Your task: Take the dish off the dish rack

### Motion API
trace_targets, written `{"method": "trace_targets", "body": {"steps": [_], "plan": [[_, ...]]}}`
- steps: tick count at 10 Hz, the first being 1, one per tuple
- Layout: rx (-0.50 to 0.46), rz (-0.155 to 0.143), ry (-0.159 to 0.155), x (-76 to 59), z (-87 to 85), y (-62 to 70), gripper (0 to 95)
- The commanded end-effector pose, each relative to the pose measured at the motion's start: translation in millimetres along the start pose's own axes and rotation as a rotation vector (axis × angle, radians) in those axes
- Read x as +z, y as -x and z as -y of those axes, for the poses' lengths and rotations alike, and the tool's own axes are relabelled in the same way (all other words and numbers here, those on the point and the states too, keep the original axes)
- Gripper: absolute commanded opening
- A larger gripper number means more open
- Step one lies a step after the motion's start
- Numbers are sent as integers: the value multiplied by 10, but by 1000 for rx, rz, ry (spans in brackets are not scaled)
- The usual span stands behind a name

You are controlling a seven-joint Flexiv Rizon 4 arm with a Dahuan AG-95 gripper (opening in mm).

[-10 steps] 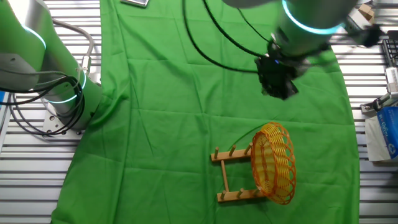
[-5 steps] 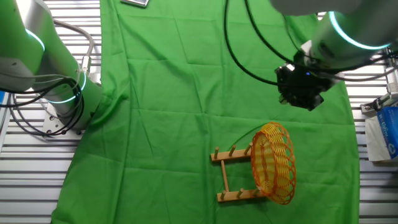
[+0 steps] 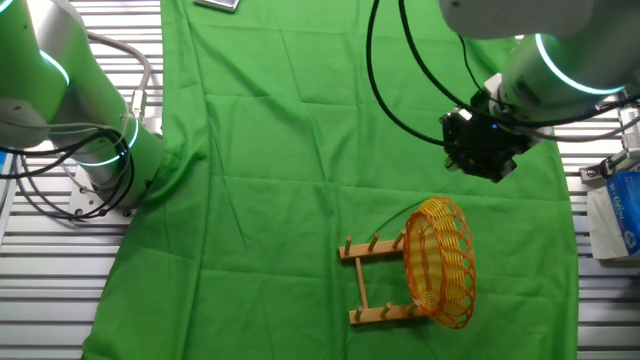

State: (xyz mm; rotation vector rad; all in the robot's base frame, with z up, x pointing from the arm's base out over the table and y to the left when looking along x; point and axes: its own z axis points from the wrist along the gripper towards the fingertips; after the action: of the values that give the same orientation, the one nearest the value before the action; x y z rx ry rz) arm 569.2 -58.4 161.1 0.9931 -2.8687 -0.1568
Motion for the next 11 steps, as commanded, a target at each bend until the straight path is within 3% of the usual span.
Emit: {"method": "trace_targets", "body": {"steps": [1, 2, 3, 6, 7, 9, 11], "plan": [[-4, 1, 3, 101, -44, -11, 0], [-11, -2, 9, 134, -44, -10, 0], [-22, -6, 18, 200, -40, -2, 190], [-33, -24, 45, 309, -52, 39, 190], [-33, -24, 46, 345, -61, 59, 380], [-49, -28, 49, 390, -52, 89, 380], [-65, -58, 65, 444, -64, 121, 380]]}}
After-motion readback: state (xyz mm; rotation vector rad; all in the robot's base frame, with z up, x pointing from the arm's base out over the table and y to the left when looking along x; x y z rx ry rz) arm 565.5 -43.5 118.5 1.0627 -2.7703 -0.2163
